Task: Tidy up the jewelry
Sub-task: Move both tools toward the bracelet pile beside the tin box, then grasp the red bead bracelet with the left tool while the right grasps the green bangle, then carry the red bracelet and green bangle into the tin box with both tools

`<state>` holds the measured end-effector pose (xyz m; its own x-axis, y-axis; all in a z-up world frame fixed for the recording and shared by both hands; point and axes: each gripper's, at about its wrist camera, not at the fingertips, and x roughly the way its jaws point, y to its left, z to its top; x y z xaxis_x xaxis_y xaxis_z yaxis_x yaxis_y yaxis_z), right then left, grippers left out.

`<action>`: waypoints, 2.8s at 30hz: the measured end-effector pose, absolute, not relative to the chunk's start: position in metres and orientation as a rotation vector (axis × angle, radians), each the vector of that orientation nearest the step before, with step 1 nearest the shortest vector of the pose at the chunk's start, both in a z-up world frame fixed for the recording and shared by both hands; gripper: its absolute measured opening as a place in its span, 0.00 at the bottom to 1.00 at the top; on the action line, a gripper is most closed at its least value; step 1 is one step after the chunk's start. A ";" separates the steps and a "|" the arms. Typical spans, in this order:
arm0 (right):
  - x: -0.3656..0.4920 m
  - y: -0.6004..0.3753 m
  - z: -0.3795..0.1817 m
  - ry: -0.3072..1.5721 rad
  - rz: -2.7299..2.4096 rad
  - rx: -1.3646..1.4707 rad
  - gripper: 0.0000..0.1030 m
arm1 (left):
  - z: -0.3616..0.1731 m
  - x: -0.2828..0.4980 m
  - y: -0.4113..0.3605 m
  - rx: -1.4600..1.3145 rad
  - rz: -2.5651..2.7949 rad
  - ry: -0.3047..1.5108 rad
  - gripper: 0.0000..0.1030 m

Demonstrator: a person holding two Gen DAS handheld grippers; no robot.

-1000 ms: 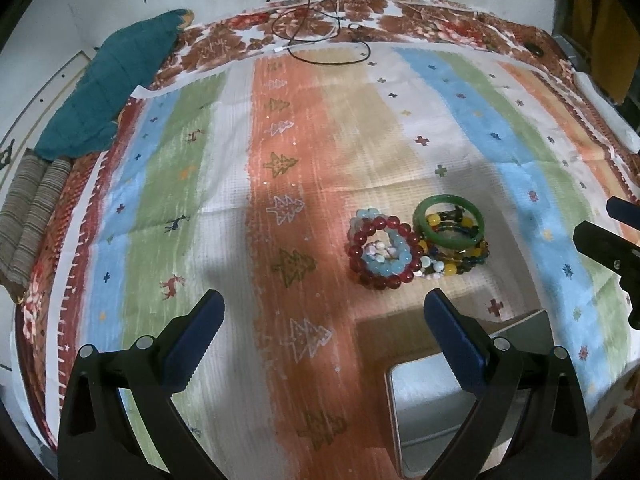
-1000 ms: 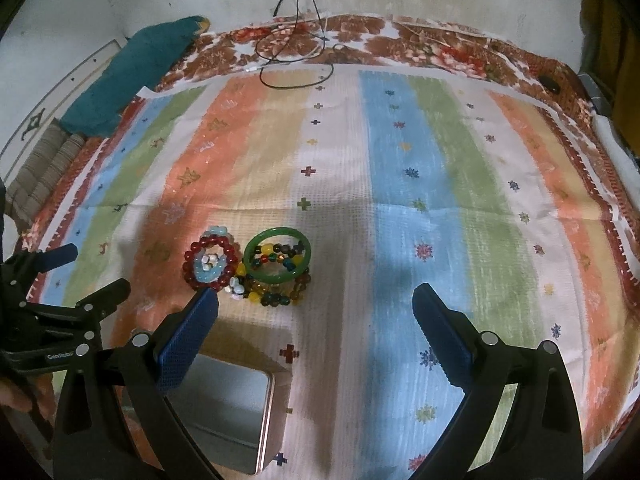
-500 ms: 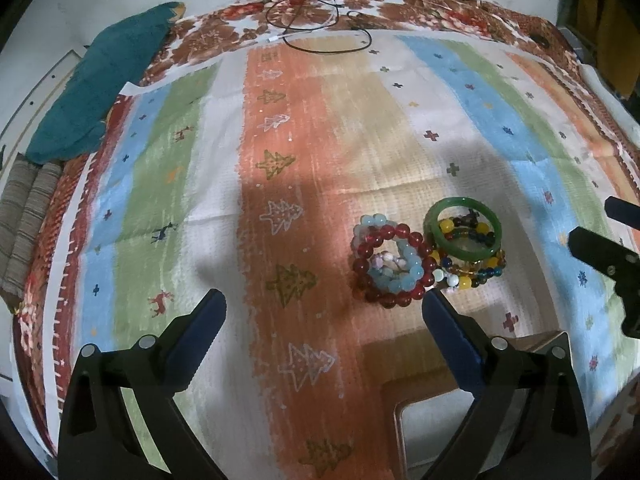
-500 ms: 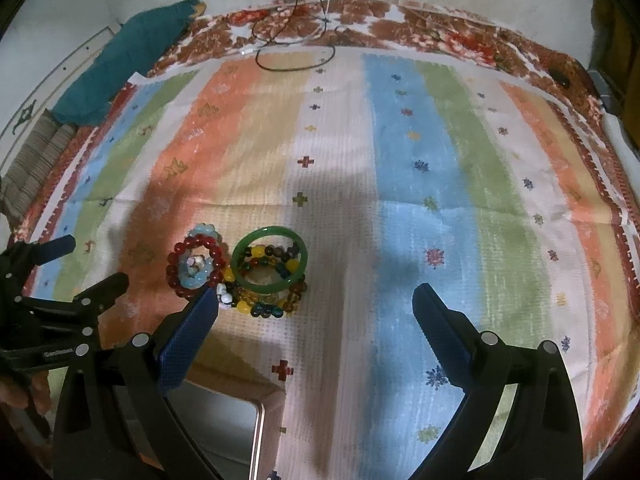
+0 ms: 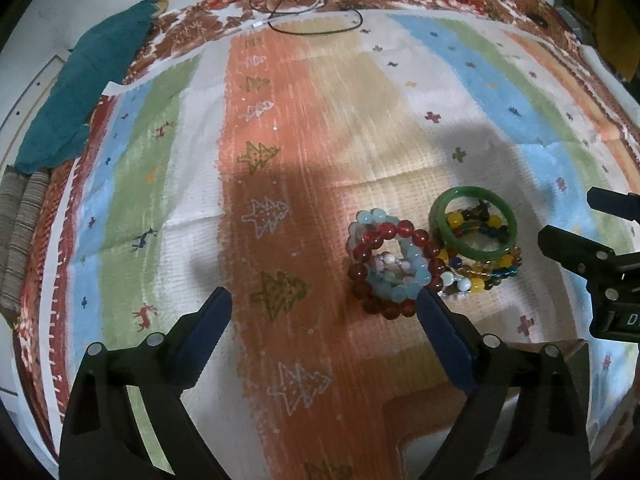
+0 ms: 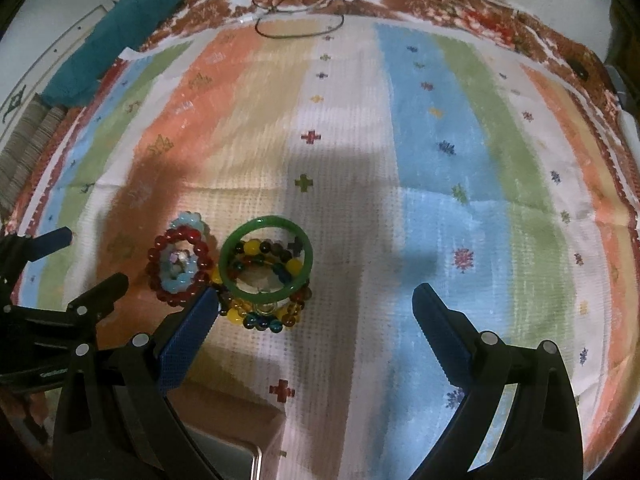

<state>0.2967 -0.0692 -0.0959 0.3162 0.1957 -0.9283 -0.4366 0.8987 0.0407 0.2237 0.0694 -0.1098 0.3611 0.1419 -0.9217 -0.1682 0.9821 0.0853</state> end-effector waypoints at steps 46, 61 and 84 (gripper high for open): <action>0.328 -0.034 -0.138 1.275 0.454 -0.299 0.08 | -0.151 0.265 0.069 -0.129 0.109 1.269 0.13; 0.308 -0.043 -0.102 1.196 0.477 -0.290 0.08 | -0.122 0.248 0.067 -0.140 0.114 1.221 0.13; 0.275 -0.059 -0.066 1.121 0.490 -0.253 0.08 | -0.051 0.207 0.054 -0.167 0.101 1.057 0.13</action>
